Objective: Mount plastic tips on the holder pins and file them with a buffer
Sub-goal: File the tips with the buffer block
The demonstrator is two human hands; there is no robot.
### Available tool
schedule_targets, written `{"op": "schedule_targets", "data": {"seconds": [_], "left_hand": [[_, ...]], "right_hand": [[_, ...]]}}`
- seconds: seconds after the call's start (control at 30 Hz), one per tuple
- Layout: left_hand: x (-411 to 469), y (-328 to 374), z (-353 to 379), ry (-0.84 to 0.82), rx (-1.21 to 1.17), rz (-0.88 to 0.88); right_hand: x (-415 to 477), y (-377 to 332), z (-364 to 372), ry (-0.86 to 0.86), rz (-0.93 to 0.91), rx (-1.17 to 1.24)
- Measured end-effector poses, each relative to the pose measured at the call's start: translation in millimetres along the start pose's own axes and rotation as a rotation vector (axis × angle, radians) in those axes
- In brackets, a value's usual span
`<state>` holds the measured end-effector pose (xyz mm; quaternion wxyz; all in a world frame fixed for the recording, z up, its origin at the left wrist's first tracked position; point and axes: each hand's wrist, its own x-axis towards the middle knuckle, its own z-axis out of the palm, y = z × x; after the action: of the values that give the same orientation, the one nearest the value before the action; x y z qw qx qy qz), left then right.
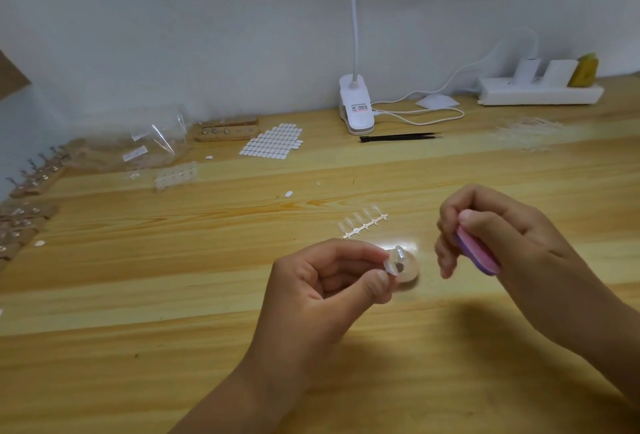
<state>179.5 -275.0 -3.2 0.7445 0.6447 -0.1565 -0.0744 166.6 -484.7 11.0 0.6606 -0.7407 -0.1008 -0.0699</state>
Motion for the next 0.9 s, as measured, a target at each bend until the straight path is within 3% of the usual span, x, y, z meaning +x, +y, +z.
{"op": "schedule_targets", "data": {"seconds": [0.17, 0.27, 0.9], "left_hand": [[-1, 2, 0, -0.007, 0.021, 0.012], [0, 4, 0, -0.005, 0.036, 0.018], [-8, 2, 2, 0.094, 0.201, 0.225]], "right_hand": [[-12, 7, 18, -0.127, -0.160, -0.279], [-14, 12, 21, -0.099, -0.311, -0.400], [-15, 21, 28, -0.004, -0.524, -0.456]]}}
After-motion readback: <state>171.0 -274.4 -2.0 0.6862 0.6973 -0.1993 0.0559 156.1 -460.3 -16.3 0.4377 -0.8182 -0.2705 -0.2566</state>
